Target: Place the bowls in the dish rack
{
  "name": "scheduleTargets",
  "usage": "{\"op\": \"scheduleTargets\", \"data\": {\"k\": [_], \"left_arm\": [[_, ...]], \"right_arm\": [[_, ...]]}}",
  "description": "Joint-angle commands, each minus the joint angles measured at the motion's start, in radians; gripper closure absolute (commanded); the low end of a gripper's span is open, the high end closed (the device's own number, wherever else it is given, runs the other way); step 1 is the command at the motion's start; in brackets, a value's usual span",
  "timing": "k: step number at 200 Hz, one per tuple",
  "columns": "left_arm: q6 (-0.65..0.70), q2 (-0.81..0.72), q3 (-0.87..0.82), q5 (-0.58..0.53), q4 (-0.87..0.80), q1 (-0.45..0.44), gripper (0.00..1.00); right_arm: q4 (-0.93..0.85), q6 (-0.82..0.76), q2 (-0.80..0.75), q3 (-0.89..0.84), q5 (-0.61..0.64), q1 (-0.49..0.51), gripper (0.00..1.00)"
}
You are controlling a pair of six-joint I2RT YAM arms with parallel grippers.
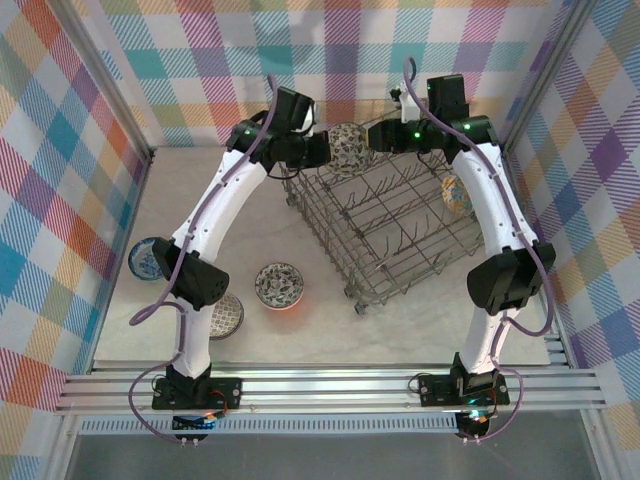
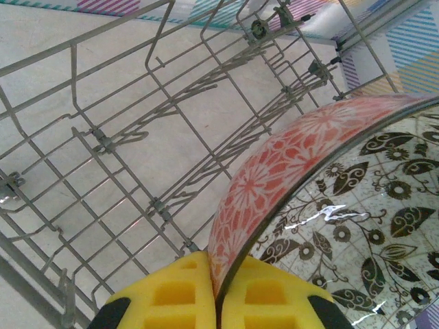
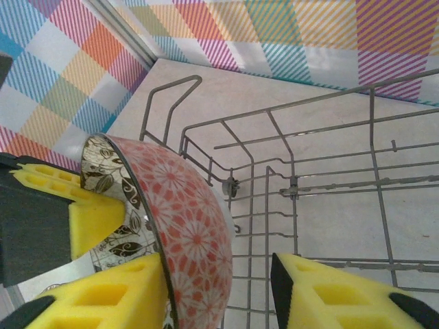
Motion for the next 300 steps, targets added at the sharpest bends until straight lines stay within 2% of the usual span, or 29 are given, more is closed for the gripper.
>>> {"op": "scheduleTargets", "data": {"k": [1, 53, 80, 118, 132, 179, 207, 265, 300], "left_arm": [[-0.001, -0.004, 0.043, 0.002, 0.055, -0.014, 1.0], [-0.005, 0.0, 0.046, -0.013, 0.061, -0.017, 1.0], [-0.001, -0.004, 0.048, -0.03, 0.057, -0.017, 1.0], [-0.007, -0.004, 0.048, -0.026, 0.061, -0.019, 1.0], [-0.008, -0.005, 0.049, -0.024, 0.058, -0.02, 1.0], [-0.003, -0.003, 0.047, -0.013, 0.049, -0.024, 1.0], [0.006, -0.006, 0.047, 0.005, 0.043, -0.027, 0.86], [0.032, -0.04, 0.043, -0.006, 0.037, -0.014, 0.51], [0.039, -0.095, -0.022, 0.008, 0.049, 0.033, 0.45]], "right_arm": [[0.025, 0.014, 0.0, 0.005, 0.052, 0.01, 0.58], [-0.034, -0.043, 0.005, -0.004, 0.077, 0.029, 0.66], [-0.064, -0.052, 0.005, -0.005, 0.1, 0.03, 0.74], [-0.092, -0.075, 0.011, -0.002, 0.139, 0.049, 0.75], [-0.104, -0.083, 0.015, 0.003, 0.15, 0.054, 0.81], [-0.112, -0.082, 0.009, 0.007, 0.172, 0.056, 0.91], [-0.105, -0.051, 0.009, 0.001, 0.199, 0.056, 0.95], [-0.079, 0.057, 0.009, -0.005, 0.342, 0.047, 1.0], [-0.046, 0.088, -0.026, -0.042, 0.494, 0.021, 1.0]]}}
